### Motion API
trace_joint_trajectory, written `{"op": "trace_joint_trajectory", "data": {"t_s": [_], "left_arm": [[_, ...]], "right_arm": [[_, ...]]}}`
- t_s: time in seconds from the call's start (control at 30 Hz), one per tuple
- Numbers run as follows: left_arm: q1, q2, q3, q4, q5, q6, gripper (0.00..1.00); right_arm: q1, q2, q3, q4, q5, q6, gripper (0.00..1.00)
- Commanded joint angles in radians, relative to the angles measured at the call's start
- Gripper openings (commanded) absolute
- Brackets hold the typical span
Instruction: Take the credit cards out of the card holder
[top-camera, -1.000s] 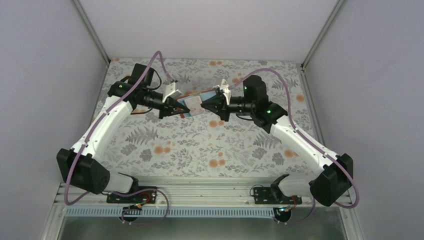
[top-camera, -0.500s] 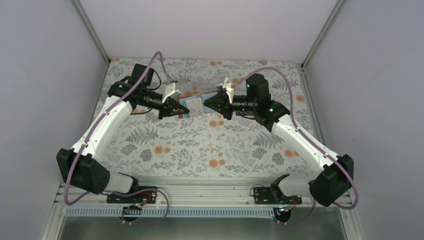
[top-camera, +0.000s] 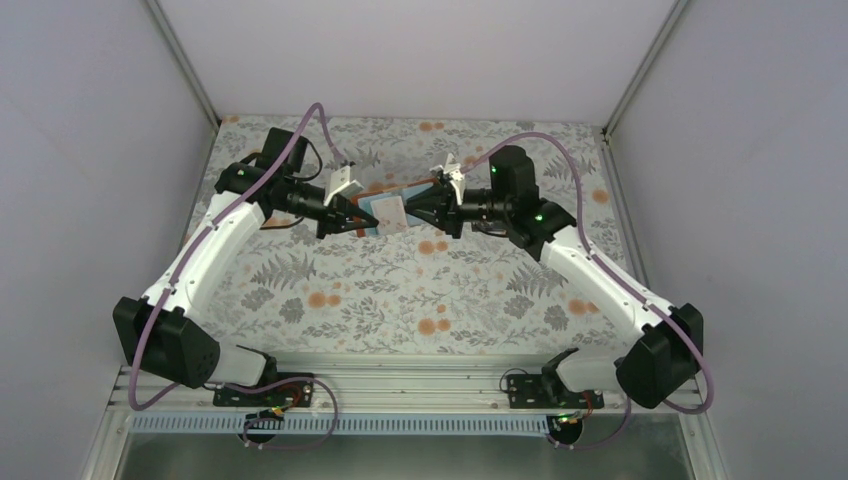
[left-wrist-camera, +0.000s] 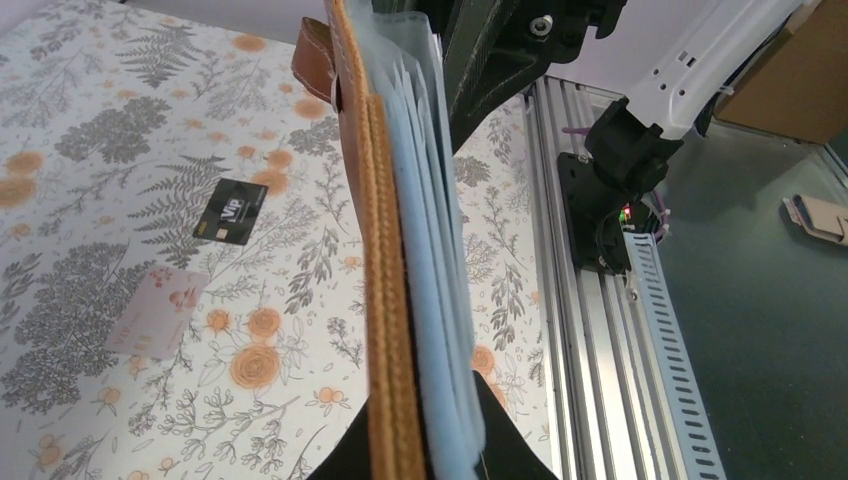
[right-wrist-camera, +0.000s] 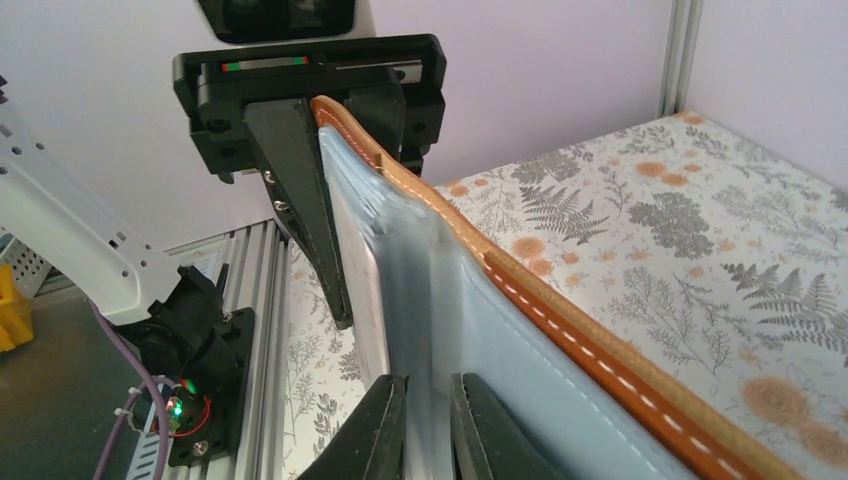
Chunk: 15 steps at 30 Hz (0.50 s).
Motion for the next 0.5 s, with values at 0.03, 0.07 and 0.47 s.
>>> {"op": "trace_joint_trajectory", "data": {"t_s": [0.03, 0.07, 0.47], "left_arm": [[-0.003, -0.014, -0.005, -0.001, 0.055, 0.033, 0.02], [-0.003, -0.012, -0.006, -0.001, 0.055, 0.033, 0.02], [-0.003, -0.011, -0.004, -0.002, 0.062, 0.037, 0.02]], "right_arm": [[-0.001, 0.028, 0.016, 0.051, -0.019, 0.032, 0.16], [0.001, 0.034, 0.018, 0.052, -0.020, 0.033, 0.16], [0.009, 0.051, 0.028, 0.041, -0.014, 0.023, 0.17]]}}
